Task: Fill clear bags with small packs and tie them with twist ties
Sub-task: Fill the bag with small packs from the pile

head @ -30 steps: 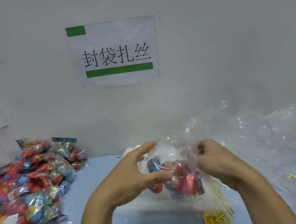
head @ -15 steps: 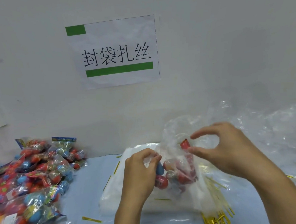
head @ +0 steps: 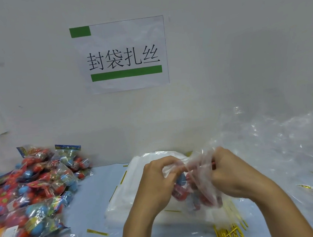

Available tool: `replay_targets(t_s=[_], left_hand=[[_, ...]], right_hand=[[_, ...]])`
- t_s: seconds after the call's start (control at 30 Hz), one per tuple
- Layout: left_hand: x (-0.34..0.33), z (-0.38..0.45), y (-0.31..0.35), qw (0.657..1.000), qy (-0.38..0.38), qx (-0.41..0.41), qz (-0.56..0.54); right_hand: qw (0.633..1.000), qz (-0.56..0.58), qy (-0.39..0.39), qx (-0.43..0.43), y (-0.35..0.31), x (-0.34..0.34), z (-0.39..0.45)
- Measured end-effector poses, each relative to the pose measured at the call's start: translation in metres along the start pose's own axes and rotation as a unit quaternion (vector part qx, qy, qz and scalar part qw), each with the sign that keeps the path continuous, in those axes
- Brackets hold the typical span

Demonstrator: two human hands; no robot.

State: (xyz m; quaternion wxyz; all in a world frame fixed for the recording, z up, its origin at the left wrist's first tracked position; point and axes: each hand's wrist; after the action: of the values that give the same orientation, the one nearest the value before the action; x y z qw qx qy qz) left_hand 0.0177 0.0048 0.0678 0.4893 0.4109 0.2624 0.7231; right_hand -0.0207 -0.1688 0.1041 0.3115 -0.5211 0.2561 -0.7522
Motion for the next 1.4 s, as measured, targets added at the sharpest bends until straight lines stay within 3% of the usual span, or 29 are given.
replay_targets(t_s=[0.17,0.27,0.4,0.57,0.73,0.93,1.03,1.17,1.3,1.37,1.4], left_hand=[[0.003,0.001,-0.007,0.999,-0.028,-0.005,0.022],[-0.001,0.001,-0.007,1.0,-0.018,-0.009,0.017],[-0.006,0.0,-0.007,0.999,0.021,-0.033,-0.013],[0.002,0.0,-0.005,0.999,0.018,-0.008,-0.036],[0.036,-0.002,-0.017,0.993,-0.085,0.063,-0.049],[0.021,-0.002,-0.03,0.992,-0.09,0.066,0.066],[0.003,-0.003,-0.035,0.996,-0.021,0.062,0.059],[-0.009,-0.002,-0.039,0.992,0.08,0.095,0.006],[-0.008,0.002,-0.044,0.965,0.213,0.143,-0.05],[-0.004,0.004,-0.049,0.943,0.275,0.172,-0.068],[-0.003,0.006,-0.052,0.934,0.294,0.186,-0.08]], right_hand=[[0.996,-0.023,-0.076,-0.029,0.005,-0.015,-0.001],[0.977,-0.154,-0.148,-0.015,-0.004,-0.021,0.001],[0.923,-0.307,-0.225,-0.053,-0.009,-0.02,0.003],[0.924,-0.301,-0.237,-0.016,-0.002,-0.022,0.006],[0.982,-0.13,-0.135,-0.041,0.005,-0.017,0.004],[0.993,-0.005,-0.112,-0.047,0.009,-0.018,-0.001],[0.998,0.002,-0.035,-0.044,0.011,-0.015,0.002],[0.99,0.03,0.135,0.02,0.009,0.0,0.007],[0.926,0.168,0.33,0.08,0.004,0.007,0.009],[0.908,0.175,0.379,0.033,0.01,-0.001,0.013],[0.917,0.151,0.369,-0.01,0.015,-0.008,0.015]])
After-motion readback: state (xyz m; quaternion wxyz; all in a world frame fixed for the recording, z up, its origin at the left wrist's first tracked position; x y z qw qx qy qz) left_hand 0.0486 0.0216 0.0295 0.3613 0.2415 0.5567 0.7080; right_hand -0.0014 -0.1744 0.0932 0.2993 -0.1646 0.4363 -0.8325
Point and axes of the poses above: each hand's wrist, its own z-axis towards the middle knuckle, its own x-axis out of the back of the hand, y = z × x, and after that the axes turned 13 degrees about y, right-handed
